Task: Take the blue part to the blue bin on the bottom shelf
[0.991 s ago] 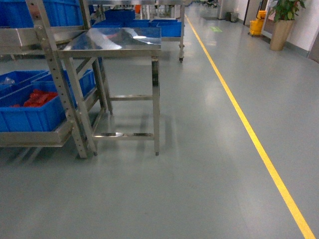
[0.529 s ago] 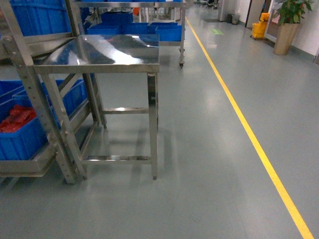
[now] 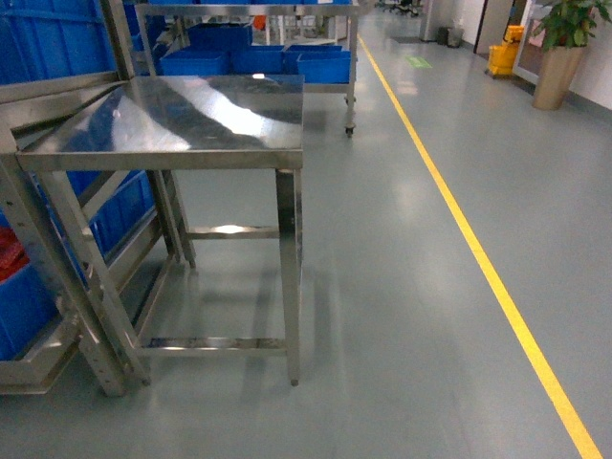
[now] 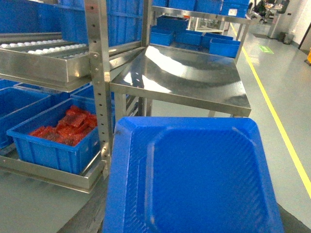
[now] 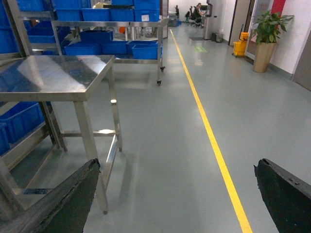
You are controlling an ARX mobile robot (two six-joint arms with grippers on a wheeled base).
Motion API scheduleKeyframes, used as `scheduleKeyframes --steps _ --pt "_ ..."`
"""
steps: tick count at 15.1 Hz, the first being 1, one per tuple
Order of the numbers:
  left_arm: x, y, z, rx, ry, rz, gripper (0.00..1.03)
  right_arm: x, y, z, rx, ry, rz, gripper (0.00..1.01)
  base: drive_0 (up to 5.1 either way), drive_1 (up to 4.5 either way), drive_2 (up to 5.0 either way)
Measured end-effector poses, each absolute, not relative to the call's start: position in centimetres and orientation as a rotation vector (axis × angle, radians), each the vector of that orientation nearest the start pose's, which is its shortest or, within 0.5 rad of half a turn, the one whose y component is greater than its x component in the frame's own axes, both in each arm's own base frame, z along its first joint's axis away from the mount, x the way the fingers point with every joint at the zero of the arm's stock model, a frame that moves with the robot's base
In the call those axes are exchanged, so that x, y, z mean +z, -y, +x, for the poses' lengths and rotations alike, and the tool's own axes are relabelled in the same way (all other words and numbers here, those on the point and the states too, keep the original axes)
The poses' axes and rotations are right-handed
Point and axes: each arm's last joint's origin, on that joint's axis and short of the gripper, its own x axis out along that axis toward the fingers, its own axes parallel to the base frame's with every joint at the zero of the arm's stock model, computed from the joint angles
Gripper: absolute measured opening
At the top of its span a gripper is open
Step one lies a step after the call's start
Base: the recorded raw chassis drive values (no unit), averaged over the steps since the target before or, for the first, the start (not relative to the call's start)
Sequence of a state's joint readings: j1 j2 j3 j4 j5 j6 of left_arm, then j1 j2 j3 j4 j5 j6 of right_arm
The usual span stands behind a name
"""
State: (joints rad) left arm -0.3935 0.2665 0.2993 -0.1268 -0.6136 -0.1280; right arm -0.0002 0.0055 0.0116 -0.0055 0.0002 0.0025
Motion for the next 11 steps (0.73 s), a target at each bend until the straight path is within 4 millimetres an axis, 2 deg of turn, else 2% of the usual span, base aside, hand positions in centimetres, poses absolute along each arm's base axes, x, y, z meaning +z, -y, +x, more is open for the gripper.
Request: scheduleKeyframes --steps 8,11 --pt "23.26 2.27 9.81 0.224 -0.067 -0.083 0.43 16.69 0.0 9.73 0.0 0.004 0.002 0.98 0.0 4.25 -4.3" --pt "23.17 2.3 9.87 0.224 -0.075 -0.078 0.43 16.69 0.0 9.73 0.0 0.004 0.002 0.98 0.0 0.0 0.0"
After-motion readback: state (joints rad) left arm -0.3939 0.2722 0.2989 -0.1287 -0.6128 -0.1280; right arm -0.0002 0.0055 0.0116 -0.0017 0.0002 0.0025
